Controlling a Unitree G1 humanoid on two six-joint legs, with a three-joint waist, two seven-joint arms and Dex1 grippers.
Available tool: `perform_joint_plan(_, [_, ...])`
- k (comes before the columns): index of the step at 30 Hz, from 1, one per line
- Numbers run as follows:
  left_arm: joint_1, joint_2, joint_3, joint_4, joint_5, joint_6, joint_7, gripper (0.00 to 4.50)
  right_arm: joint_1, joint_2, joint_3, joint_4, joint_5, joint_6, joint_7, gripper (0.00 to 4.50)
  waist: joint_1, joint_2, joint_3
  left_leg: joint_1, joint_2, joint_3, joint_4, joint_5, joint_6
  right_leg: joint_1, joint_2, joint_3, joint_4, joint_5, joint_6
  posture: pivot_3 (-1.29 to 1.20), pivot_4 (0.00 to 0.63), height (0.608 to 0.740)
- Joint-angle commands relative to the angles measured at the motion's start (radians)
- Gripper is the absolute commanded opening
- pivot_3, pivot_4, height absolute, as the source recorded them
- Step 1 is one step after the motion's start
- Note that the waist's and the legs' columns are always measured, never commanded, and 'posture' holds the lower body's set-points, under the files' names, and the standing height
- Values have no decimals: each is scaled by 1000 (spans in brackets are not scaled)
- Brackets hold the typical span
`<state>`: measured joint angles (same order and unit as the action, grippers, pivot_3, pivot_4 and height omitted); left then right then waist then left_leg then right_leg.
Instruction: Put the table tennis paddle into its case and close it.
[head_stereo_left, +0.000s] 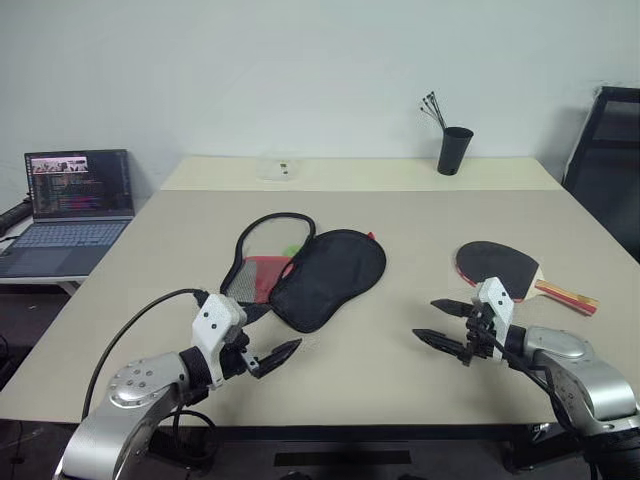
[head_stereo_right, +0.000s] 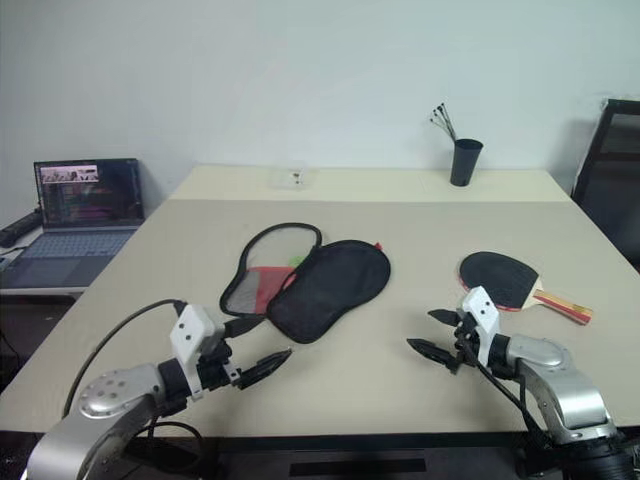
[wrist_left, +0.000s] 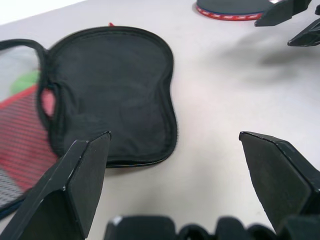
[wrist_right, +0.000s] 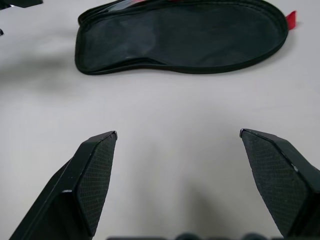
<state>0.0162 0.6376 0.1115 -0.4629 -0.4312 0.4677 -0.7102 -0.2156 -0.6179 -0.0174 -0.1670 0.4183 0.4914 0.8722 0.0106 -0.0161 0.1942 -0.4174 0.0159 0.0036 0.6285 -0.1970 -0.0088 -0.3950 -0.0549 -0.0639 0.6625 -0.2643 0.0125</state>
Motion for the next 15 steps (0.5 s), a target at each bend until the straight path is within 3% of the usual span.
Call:
perform_joint_plan(1, [-38, -7, -4, 26, 14, -42, -4, 4500, 1, -31, -20, -49, 6, 18, -1, 4313, 0, 0, 0, 0, 0, 0, 0, 0, 0, 0, 0, 0, 0, 0, 0, 0, 150, 740])
perform_joint_plan(15, [-204, 9, 18, 247, 5, -136, -117, 4500, -79, 71, -82, -220, 149, 287, -237, 4313, 1, -1, 0, 0, 0, 0, 0, 0, 0, 0, 0, -1, 0, 0, 0, 0, 150, 740])
